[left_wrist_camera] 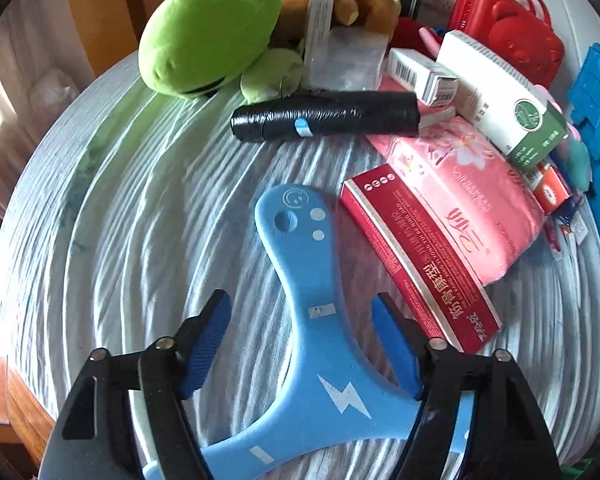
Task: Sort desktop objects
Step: 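Carry the boomerang and Paracetamol box over the blue bin and release them inside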
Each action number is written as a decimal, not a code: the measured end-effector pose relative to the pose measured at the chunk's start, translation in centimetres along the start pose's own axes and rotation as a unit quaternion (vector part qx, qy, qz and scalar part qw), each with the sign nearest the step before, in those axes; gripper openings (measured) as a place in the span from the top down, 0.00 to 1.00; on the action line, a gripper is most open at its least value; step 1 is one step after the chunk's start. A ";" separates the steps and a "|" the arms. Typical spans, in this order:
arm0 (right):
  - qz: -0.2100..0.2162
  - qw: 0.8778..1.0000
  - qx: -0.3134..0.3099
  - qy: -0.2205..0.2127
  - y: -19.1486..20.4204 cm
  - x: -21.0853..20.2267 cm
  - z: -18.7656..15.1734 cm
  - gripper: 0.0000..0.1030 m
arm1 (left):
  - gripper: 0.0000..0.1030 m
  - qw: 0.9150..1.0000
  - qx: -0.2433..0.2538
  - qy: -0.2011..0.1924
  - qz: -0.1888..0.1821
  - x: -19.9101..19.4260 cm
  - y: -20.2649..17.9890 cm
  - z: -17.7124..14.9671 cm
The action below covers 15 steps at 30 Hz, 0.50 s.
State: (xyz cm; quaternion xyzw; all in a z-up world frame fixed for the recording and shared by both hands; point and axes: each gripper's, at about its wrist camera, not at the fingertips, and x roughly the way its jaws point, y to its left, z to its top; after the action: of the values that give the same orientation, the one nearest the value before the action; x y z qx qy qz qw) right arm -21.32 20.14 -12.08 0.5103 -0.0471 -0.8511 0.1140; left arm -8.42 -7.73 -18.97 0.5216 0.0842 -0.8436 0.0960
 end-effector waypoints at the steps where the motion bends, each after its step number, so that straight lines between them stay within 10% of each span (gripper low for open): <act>1: 0.000 1.000 -0.006 0.005 0.0 0.3 -0.1 0.21 | 0.43 1.000 -0.006 0.004 0.002 0.7 -0.1 -0.1; 3: -0.002 1.000 -0.018 0.013 -0.1 0.7 -0.2 0.21 | 0.66 1.000 -0.009 -0.009 0.013 1.3 -0.5 -0.5; 8: 0.000 0.999 -0.038 0.020 0.2 1.3 -0.3 0.21 | 0.67 0.999 -0.002 -0.030 0.014 -0.7 -1.2 -0.9; 15: 0.020 0.997 -0.059 -0.039 2.0 -2.1 1.4 0.22 | 0.68 0.986 0.035 -0.163 0.013 -11.6 -3.3 0.6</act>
State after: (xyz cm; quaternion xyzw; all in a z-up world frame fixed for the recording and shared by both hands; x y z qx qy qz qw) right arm -21.34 18.71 -9.21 0.4685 -0.0117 -0.8689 0.1593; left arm -4.72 -3.83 -8.15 0.3817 0.0311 -0.9183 0.1008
